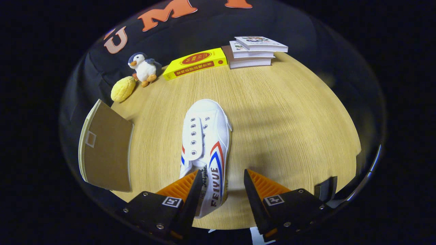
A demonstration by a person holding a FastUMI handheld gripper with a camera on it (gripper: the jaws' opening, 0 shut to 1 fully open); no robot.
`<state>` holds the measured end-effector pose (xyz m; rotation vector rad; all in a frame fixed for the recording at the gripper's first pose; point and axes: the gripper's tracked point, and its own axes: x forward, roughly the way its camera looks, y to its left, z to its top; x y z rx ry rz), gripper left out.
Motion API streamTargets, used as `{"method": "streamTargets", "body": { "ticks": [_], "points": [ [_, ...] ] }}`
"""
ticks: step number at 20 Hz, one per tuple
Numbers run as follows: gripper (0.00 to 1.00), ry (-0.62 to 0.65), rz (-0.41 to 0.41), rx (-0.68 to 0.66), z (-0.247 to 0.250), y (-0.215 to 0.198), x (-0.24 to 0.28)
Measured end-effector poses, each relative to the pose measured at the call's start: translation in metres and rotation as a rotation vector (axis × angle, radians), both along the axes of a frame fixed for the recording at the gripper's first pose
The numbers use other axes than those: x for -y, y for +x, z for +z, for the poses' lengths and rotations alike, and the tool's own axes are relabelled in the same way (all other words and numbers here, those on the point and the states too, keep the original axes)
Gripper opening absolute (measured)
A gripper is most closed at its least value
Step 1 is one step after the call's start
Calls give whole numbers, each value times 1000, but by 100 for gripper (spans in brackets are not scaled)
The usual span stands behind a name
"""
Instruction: Open the storage box then place both shoes into the box .Put the left shoe in first, then the right shoe, with the right side of both shoes facing outward in a uniform manner.
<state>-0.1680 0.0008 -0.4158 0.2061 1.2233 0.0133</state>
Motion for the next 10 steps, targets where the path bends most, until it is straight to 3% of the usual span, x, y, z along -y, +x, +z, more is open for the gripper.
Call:
{"method": "streamTargets", "body": {
  "ticks": [4, 7, 10],
  "points": [
    [59, 34, 15, -5, -7, 6, -5],
    [56, 85, 30, -14, -13, 9, -13],
    [41, 186, -13, -55, -15, 7, -18]
  ]
}}
